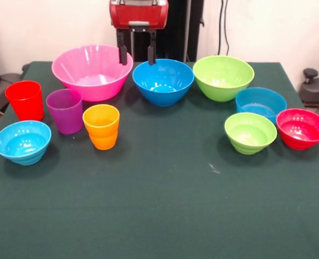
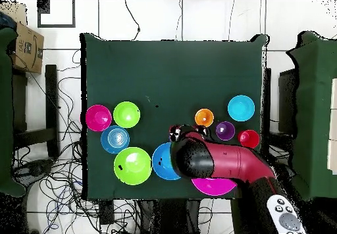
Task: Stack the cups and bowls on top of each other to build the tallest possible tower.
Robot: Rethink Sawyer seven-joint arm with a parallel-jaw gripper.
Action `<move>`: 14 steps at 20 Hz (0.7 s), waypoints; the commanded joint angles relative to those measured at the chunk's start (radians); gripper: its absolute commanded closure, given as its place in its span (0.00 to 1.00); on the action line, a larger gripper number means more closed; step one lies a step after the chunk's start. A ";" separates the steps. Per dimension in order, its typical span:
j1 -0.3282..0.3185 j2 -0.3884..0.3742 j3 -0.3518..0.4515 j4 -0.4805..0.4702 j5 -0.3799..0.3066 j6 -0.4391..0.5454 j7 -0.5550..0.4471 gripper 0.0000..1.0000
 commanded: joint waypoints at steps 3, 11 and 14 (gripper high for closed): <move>-0.022 0.067 0.122 -0.134 -0.078 0.210 -0.161 0.00; -0.072 0.117 0.164 -0.166 -0.123 0.225 -0.175 0.00; -0.074 0.114 0.158 -0.172 -0.147 0.217 -0.155 0.00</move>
